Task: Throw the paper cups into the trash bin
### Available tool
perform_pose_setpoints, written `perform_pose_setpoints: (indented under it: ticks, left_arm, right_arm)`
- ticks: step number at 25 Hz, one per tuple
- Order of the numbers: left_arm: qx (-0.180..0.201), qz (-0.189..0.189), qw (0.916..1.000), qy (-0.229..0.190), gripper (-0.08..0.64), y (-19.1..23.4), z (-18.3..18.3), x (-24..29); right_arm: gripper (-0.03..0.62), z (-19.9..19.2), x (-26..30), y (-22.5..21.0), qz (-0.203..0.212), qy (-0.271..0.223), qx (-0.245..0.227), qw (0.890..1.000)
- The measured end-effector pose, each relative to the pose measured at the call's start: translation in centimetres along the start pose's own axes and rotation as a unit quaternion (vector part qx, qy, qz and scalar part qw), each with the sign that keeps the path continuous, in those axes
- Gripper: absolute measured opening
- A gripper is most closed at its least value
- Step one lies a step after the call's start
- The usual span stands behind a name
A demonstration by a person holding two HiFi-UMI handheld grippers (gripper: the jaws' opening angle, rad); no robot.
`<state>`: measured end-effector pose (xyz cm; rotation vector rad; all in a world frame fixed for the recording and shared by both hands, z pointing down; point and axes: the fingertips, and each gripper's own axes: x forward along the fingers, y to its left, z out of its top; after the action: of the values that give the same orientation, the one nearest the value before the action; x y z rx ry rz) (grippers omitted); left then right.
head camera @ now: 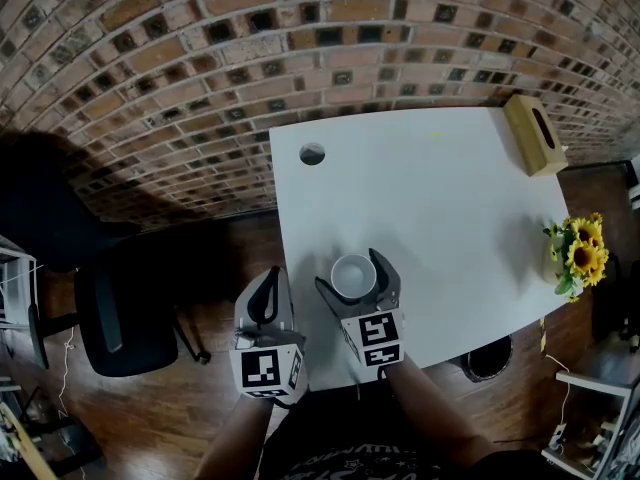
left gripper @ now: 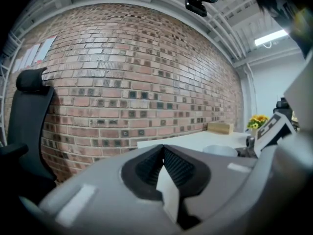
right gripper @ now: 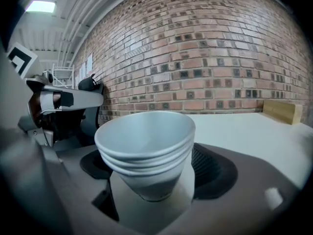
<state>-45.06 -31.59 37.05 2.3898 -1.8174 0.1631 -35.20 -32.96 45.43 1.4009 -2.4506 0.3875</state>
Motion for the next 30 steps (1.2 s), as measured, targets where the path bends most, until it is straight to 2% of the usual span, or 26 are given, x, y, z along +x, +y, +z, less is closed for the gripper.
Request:
perform_pose_setpoints:
  ticks: [3,5,7,19,25,30]
  left_arm:
    - [0.0,-0.001,1.0,0.001,0.005,-0.1,0.0,0.2]
    - [0.001,-0.002,1.0,0.001,0.005,-0.2,0.0,0.3]
    - [0.001,-0.002,1.0,0.001,0.005,-0.2,0.0,0.3]
    - [0.007,-0.007,0.9999,0.003,0.005,-0.5,0.3,0.3]
    - [0.01,-0.009,0.9999,0.0,0.005,-0.6,0.8,-0.1]
    - [0.008,-0.006,0.9999,-0.014,0.005,-0.6,2.9,-1.2]
  right_arm:
    - [0.438,0.6,0.2,0.7,0.009,-0.008,-0.027,1.0]
    - [0.36,0.8,0.3,0.7,0.001,-0.011,-0.048,0.999]
    - [0.357,0.9,0.5,0.6,-0.006,-0.01,-0.055,0.998]
    - [0.347,1.2,-0.4,-0.2,-0.019,-0.011,-0.03,0.999]
    - [0.347,4.3,-1.9,-0.3,-0.019,-0.04,-0.022,0.999]
    - [0.345,7.7,-3.8,0.2,-0.013,-0.066,-0.026,0.997]
